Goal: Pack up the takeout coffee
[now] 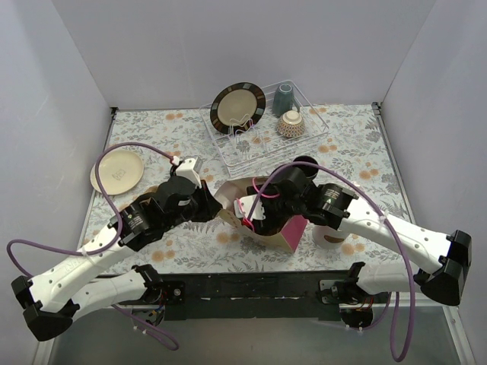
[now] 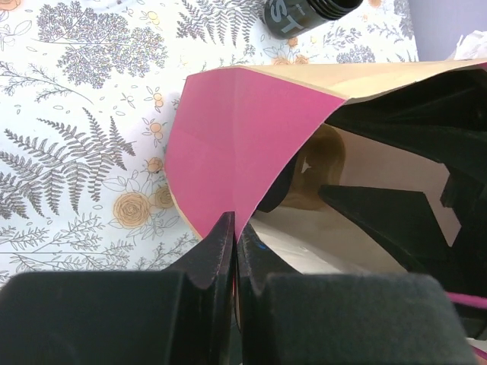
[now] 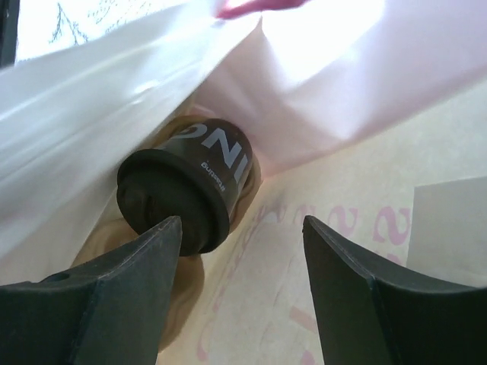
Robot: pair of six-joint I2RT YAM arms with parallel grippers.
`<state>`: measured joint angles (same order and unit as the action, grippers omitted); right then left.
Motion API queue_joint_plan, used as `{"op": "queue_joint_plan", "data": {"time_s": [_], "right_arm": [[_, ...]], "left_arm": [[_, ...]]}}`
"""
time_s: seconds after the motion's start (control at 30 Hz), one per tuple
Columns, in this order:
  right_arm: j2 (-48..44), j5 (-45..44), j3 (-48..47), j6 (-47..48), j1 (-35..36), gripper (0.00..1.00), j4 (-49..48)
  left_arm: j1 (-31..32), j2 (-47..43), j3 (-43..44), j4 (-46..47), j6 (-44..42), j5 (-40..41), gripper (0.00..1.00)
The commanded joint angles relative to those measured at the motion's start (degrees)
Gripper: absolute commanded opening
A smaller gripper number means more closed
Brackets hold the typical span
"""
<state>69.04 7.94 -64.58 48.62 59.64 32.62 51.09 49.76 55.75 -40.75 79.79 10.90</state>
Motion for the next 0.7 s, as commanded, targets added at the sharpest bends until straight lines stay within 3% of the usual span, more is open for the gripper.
{"op": "queue_joint_plan", "data": {"time_s": [0.0,0.37,0.67], "right_arm": [[0.56,0.93,-3.88,8.76,0.39,0.73,1.38],[12.17,-11.72,-15.14,15.98,2.32,0.69,14.57],[10.16,-22.87,-14.88,20.80,2.94,0.70,17.82]], "left_arm": [[-0.29,1.83,2.61,-3.37,-3.32,1.06,0.00],[-0.20,1.75,5.42,-4.60,-4.03,1.93,0.00],[-0.29,0.69,6.66,-8.46,-2.10,5.01,0.00]]}}
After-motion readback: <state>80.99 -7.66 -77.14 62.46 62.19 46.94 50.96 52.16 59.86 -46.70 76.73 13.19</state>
